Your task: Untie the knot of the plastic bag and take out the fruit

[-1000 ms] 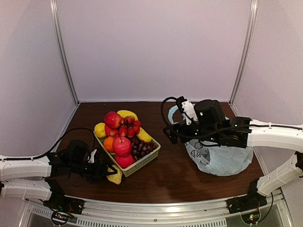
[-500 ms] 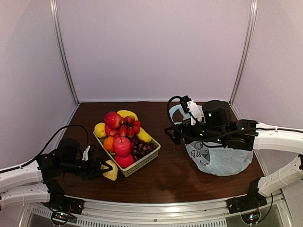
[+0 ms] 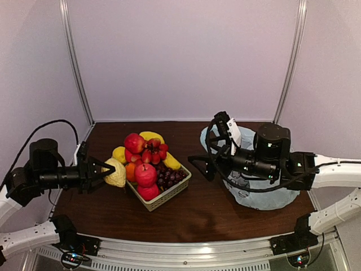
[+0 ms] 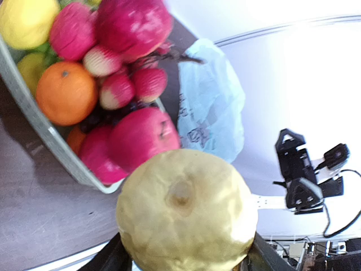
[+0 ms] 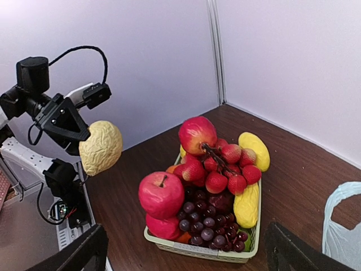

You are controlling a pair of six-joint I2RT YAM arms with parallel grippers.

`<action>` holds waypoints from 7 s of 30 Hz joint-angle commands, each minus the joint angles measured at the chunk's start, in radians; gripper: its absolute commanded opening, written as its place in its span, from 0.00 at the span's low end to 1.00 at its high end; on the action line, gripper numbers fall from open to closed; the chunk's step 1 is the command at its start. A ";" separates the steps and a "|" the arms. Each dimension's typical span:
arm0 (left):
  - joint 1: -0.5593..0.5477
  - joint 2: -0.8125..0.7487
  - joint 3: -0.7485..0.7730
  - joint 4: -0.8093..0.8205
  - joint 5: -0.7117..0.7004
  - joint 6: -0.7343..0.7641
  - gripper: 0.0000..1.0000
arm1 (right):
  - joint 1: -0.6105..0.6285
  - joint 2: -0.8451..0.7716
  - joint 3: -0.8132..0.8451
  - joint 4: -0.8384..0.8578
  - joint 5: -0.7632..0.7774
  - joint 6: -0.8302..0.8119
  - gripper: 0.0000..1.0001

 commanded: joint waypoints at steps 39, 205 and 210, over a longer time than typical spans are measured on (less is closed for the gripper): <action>-0.003 0.396 0.407 0.180 0.380 -0.299 0.61 | 0.340 0.600 0.528 0.208 0.520 -0.805 0.71; -0.103 0.482 -0.023 0.827 -0.366 0.701 0.46 | -0.267 -0.114 0.046 -0.134 -0.343 0.249 0.88; -0.103 0.488 -0.024 0.817 -0.359 0.692 0.48 | -0.267 -0.115 0.044 -0.133 -0.339 0.247 0.88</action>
